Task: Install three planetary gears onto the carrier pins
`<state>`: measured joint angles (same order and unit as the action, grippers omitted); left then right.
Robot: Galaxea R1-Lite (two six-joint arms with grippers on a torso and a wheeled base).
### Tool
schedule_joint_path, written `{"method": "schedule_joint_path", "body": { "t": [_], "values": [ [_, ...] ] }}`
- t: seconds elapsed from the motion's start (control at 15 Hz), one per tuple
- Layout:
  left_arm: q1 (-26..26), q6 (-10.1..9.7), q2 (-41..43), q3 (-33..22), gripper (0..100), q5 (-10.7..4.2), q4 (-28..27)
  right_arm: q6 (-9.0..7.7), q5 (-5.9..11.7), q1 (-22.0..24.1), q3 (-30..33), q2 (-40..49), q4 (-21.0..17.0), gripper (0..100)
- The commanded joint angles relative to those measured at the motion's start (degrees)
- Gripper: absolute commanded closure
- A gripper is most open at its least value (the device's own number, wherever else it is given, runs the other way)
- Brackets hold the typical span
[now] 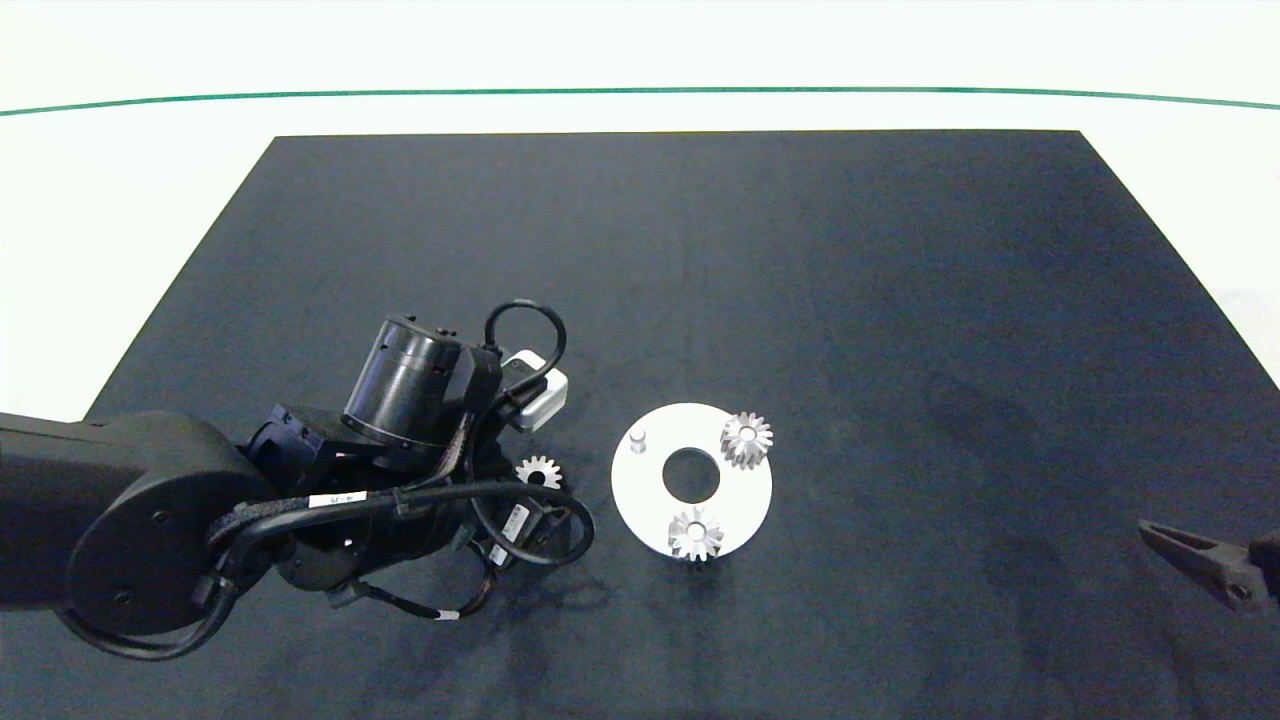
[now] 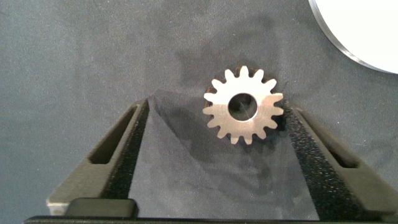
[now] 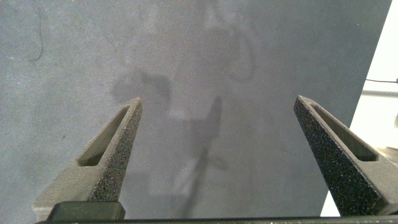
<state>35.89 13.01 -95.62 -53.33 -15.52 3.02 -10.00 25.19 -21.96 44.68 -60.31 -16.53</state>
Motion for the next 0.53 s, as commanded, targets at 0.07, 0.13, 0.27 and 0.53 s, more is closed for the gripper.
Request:
{"method": "schedule_joint_path", "body": {
  "t": [0.07, 0.13, 0.27, 0.53],
  "values": [
    [0.0, 0.09, -0.2, -0.3, 20, -0.13, -0.1, -0.11, 0.13, 0.0, 0.0, 0.1, -0.1, 0],
    [0.0, 0.09, -0.3, -0.6, 23, -0.13, -0.2, -0.11, 0.13, 0.0, 0.1, 0.3, -0.1, 0],
    [0.0, 0.18, -0.4, -1.1, 26, -0.13, -0.2, -0.11, 0.13, 0.0, 0.1, 0.3, -0.1, 0],
    [0.0, 0.35, -1.1, -1.1, 35, -0.04, -0.2, -0.02, 0.13, 0.1, 0.1, 0.4, -0.1, 0]
  ]
}}
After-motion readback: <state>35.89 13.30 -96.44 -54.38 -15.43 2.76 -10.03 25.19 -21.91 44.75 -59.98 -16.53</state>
